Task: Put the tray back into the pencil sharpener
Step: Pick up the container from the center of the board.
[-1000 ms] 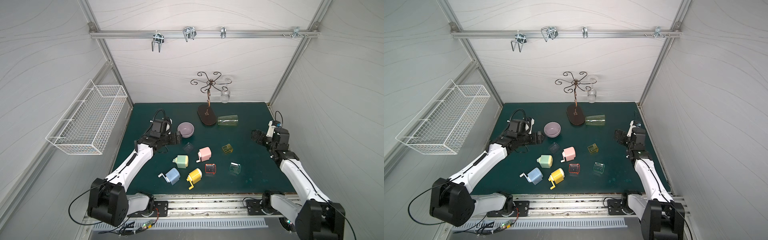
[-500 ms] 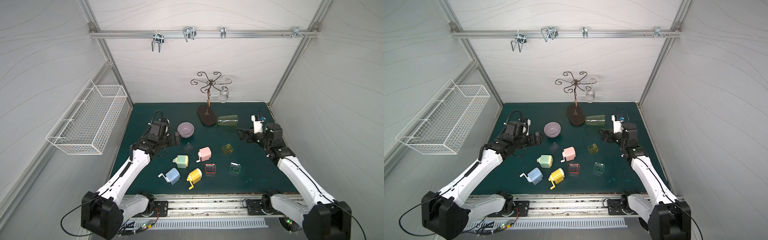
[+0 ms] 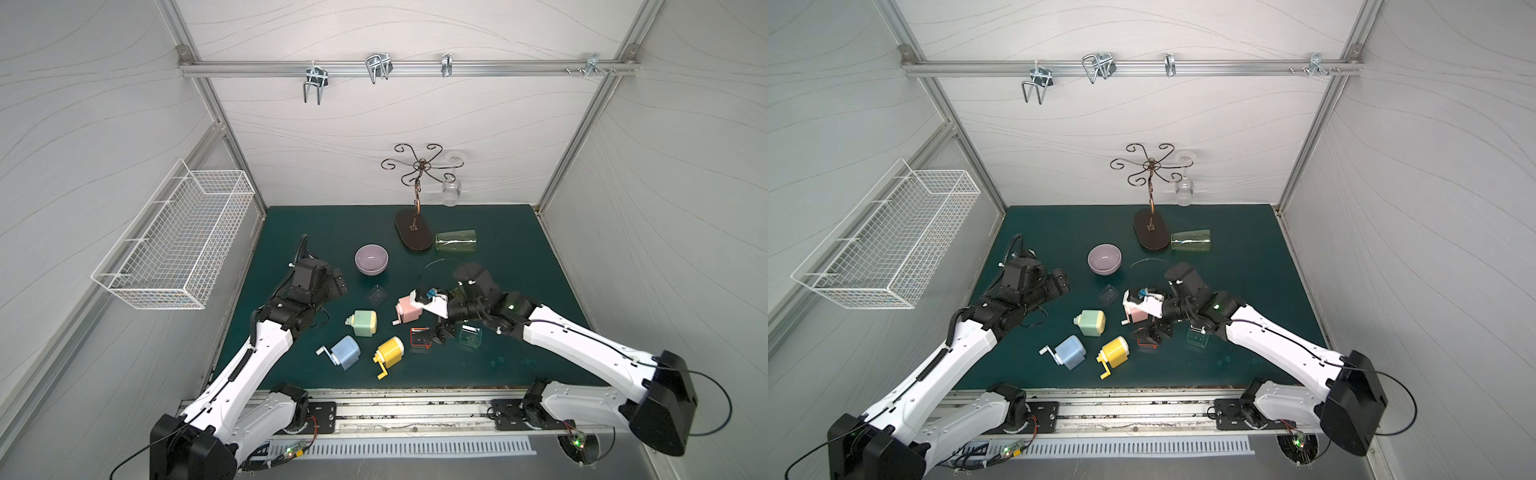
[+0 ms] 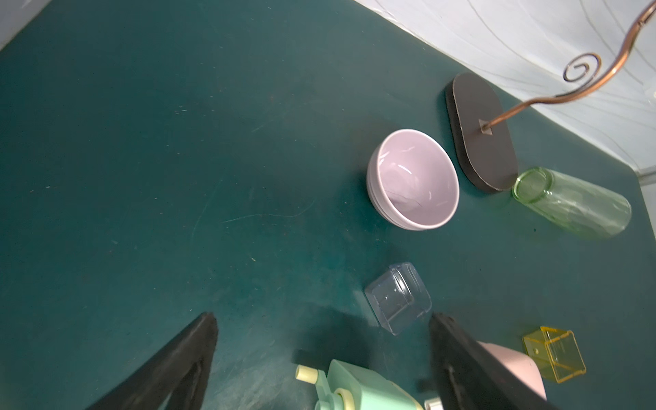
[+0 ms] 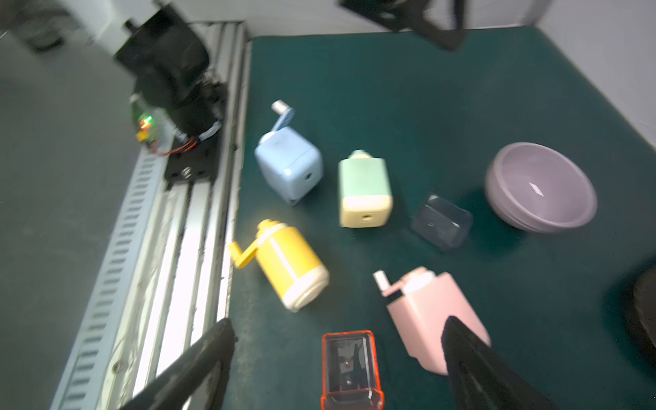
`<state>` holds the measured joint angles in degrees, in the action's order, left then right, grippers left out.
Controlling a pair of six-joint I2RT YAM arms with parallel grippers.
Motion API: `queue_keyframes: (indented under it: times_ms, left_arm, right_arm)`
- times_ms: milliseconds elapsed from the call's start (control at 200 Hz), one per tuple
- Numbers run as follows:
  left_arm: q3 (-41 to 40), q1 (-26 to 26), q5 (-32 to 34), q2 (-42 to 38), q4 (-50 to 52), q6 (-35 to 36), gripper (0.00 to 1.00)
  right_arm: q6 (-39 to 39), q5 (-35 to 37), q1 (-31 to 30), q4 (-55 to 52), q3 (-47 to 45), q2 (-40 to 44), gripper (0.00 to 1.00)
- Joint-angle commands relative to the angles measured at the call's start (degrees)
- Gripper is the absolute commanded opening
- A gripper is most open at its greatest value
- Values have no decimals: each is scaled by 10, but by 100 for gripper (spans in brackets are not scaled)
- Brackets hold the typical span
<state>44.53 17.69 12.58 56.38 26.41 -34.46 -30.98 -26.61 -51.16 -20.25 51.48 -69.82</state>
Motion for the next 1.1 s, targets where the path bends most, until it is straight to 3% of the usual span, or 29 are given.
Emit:
queue_keyframes:
  times_ms: [0,200,345,580,926,1096]
  left_arm:
    - [-5,0,47,-18,-22,-35,95]
    - [-11,0,57,-35,-24,-35,95]
    - [-14,0,63,-47,-15,-35,95]
    - [-18,0,72,-75,0,-23,95]
    - [-21,0,87,-98,8,-1,95]
    - [-22,0,86,-101,9,-2,95]
  right_arm:
    - [-124,-57,-34,-83,31,-55,88]
    - [-150,-98,-53,-73,75,-140,85]
    - [-185,-124,-56,-126,125,-209,80]
    - [-248,-98,-56,-172,164,-274,76]
    - [-267,-74,-62,-180,198,-337,64]
    - [-272,-65,-71,-180,198,-349,64]
